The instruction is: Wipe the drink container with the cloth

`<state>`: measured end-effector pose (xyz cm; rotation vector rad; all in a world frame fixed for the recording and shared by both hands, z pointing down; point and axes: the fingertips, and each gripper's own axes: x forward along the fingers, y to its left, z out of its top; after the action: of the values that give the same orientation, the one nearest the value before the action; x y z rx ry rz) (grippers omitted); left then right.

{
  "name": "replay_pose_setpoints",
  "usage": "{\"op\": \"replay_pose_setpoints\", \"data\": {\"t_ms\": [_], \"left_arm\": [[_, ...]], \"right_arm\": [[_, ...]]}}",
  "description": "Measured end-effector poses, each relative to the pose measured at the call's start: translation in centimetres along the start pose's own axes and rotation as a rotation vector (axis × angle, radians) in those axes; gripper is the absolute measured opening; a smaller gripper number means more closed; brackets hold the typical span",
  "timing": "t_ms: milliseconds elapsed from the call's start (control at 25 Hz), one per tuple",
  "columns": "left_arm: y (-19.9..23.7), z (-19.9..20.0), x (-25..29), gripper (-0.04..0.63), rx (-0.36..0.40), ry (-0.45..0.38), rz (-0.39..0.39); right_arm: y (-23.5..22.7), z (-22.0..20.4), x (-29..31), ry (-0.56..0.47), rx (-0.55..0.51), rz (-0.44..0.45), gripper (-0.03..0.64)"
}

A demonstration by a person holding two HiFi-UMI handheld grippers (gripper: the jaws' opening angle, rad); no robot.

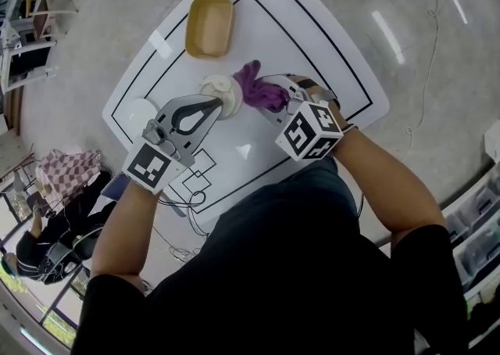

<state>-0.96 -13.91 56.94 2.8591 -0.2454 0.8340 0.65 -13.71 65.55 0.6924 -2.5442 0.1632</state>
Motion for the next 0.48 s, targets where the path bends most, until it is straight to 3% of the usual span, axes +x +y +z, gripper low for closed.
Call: {"op": "replay_pose_setpoints", "data": {"t_ms": [320,480], "left_arm": [[0.3,-0.4,0.0,0.025,-0.042,-0.003,-0.021],[0.5,-0.6,0.1,0.021,-0.052,-0.005,-0.022]], "right_arm": [[0.7,-7.1,4.5,0.201,-0.071,0.081,0.085],[1.0,-8.2,5.2,0.215,-0.07,0.098,0.086]]}}
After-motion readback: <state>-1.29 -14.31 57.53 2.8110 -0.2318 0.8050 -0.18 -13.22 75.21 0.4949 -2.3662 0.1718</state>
